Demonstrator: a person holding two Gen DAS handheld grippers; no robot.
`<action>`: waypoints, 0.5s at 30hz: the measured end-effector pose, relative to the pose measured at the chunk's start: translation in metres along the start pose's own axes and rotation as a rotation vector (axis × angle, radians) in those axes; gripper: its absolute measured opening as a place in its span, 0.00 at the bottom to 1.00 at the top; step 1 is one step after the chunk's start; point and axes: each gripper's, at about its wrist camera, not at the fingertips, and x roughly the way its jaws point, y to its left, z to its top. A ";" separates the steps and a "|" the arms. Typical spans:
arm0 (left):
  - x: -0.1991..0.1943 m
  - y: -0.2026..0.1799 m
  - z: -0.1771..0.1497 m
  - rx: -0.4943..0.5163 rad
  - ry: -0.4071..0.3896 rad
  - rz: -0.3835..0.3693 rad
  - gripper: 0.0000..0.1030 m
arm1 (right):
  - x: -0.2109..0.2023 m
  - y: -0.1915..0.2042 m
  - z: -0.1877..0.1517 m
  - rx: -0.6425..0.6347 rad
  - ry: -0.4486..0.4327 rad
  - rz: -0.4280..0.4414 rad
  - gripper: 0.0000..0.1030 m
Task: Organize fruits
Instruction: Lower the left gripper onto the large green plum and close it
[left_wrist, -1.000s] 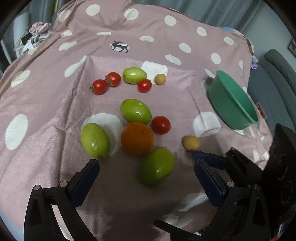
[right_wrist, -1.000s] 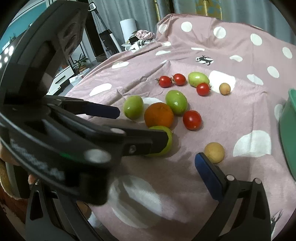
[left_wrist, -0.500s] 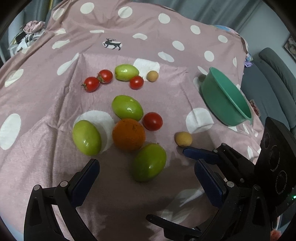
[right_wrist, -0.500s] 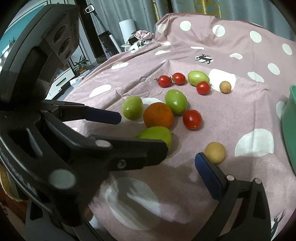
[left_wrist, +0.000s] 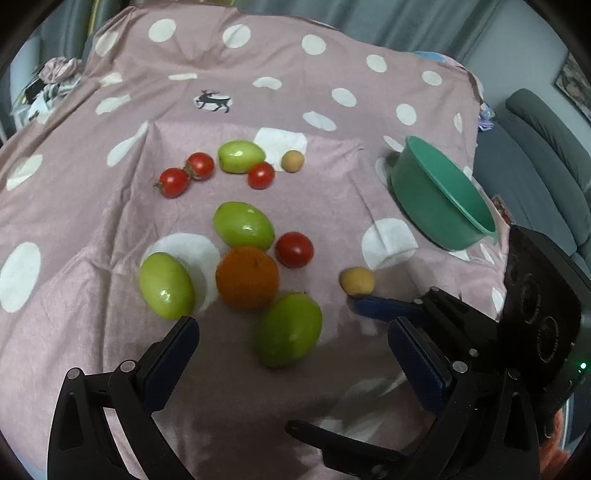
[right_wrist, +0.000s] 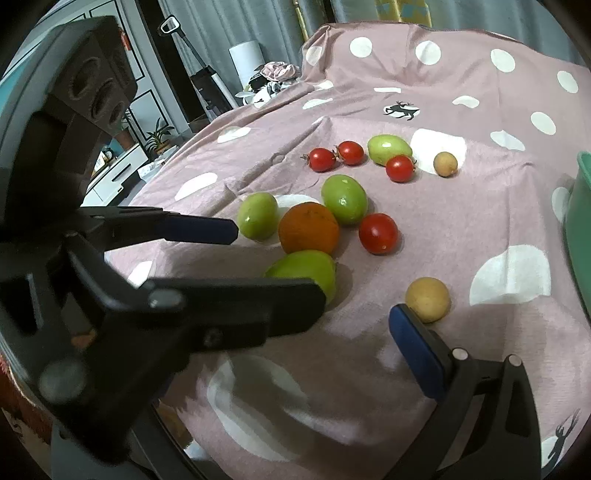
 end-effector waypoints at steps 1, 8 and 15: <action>0.001 -0.001 0.000 0.004 0.002 -0.009 0.99 | 0.001 -0.001 0.000 0.004 -0.002 0.001 1.00; 0.013 -0.002 -0.002 -0.001 0.032 -0.030 0.86 | 0.009 -0.007 0.000 0.054 0.009 0.038 0.98; 0.023 -0.003 -0.004 -0.016 0.050 -0.065 0.85 | 0.014 -0.009 0.003 0.083 -0.022 0.069 0.96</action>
